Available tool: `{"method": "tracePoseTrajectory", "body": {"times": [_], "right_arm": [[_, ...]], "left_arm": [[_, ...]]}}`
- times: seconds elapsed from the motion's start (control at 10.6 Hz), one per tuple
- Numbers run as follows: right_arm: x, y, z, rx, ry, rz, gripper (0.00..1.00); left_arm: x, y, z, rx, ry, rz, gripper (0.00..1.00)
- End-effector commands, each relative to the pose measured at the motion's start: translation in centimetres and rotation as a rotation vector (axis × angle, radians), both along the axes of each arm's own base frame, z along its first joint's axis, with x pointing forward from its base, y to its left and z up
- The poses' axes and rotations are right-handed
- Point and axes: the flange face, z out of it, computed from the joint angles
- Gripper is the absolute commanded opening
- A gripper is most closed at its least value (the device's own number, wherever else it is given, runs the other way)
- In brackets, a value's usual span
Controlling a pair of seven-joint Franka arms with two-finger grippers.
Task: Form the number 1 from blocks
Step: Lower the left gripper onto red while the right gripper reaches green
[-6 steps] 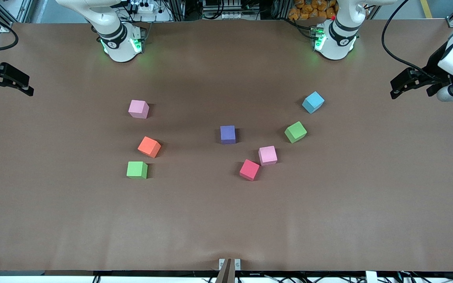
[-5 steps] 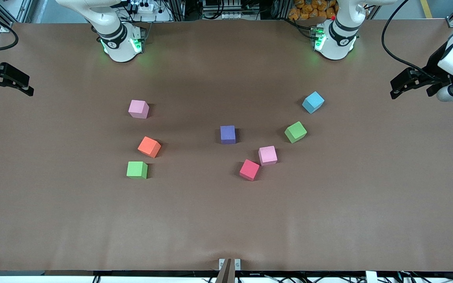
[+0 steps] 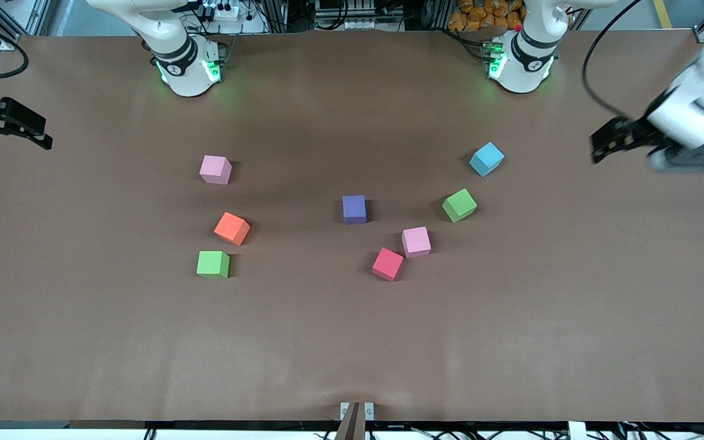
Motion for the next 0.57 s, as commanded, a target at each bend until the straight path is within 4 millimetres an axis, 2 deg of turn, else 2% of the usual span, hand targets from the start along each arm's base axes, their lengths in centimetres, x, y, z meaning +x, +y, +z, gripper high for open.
{"method": "tracePoseTrajectory", "body": {"times": [0.0,0.09,0.28,0.47], "right_arm": [[0.9,0.3,-0.8,0.014,0.013,-0.004,1.00],[2.3,1.0,-2.7,0.011,0.033,0.006,1.00],[5.4,2.7,-7.3,0.006,0.058,0.023,1.00],[8.8,5.1,-13.6,-0.003,0.079,0.050,1.00]], "left_arm": [[2.5,-9.5,-7.2,0.021,0.003,-0.169,1.00],[2.4,-14.0,-11.0,0.024,0.023,-0.237,1.00],[2.4,-20.2,-16.1,-0.025,-0.003,-0.267,1.00],[3.2,-24.2,-20.8,-0.110,-0.008,-0.219,1.00]]}}
